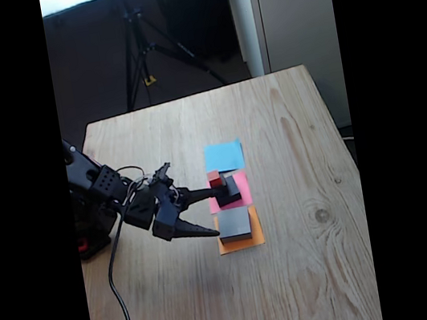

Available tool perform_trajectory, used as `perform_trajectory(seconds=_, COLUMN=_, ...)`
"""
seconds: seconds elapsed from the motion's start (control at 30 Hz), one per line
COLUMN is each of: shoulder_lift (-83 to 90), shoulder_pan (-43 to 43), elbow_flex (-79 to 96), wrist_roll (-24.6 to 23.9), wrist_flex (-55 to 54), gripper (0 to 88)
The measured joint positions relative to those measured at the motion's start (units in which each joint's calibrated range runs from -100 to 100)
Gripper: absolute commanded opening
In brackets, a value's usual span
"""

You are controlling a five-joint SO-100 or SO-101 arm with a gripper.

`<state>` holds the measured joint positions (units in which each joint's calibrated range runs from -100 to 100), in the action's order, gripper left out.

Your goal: Tower of hanoi

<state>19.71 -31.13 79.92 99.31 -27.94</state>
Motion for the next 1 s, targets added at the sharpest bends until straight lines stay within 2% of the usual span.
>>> perform_trajectory(seconds=0.5, shoulder_lift=-18.0, shoulder_pan=0.0, elbow_flex=-0.1, wrist_roll=0.0, wrist_flex=-19.0, gripper=41.9)
perform_trajectory(seconds=1.0, shoulder_lift=-26.8, shoulder_pan=-1.0, elbow_flex=-3.0, wrist_roll=0.0, wrist_flex=-26.3, gripper=44.5)
